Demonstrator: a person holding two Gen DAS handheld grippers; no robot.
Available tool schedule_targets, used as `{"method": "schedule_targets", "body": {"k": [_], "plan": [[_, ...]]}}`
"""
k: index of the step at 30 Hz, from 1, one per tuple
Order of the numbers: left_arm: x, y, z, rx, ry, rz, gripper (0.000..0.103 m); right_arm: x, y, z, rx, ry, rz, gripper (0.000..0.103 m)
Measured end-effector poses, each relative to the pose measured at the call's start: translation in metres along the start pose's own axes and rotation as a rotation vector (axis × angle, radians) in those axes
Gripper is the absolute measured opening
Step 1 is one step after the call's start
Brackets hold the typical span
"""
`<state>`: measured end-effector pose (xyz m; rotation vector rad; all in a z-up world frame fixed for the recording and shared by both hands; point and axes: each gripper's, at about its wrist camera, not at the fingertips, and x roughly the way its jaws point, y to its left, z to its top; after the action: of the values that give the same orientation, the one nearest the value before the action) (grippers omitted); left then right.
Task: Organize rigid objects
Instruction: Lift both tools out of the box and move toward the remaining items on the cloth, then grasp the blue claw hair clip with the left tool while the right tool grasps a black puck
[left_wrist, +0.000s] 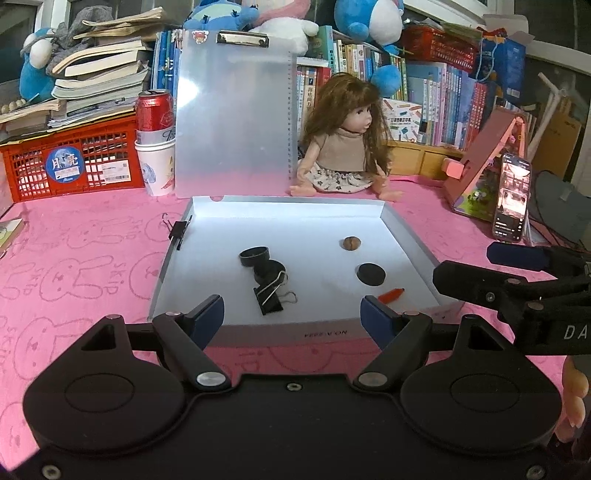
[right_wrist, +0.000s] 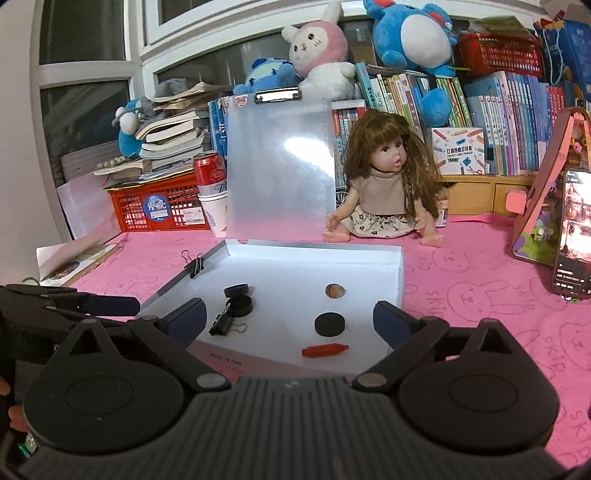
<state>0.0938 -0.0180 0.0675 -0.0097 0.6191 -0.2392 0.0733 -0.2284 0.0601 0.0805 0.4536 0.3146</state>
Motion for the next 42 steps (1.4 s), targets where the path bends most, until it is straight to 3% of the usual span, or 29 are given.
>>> {"method": "schedule_targets", "body": {"k": [19, 34, 37, 42], "plan": [[-0.021, 0.005, -0.048, -0.041, 0.04, 0.013, 0.081, -0.028, 0.014, -0.045, -0.137, -0.017, -0.048, 0.103], [-0.042, 0.0, -0.094, -0.026, 0.051, 0.017, 0.081, -0.044, -0.002, -0.088, -0.122, 0.029, -0.13, 0.103], [-0.044, -0.003, -0.1, -0.003, 0.048, 0.019, 0.076, -0.043, 0.0, -0.092, -0.133, 0.032, -0.136, 0.101], [-0.047, -0.006, -0.104, 0.002, 0.054, 0.009, 0.053, -0.039, 0.007, -0.096, -0.166, 0.049, -0.137, 0.091]]}}
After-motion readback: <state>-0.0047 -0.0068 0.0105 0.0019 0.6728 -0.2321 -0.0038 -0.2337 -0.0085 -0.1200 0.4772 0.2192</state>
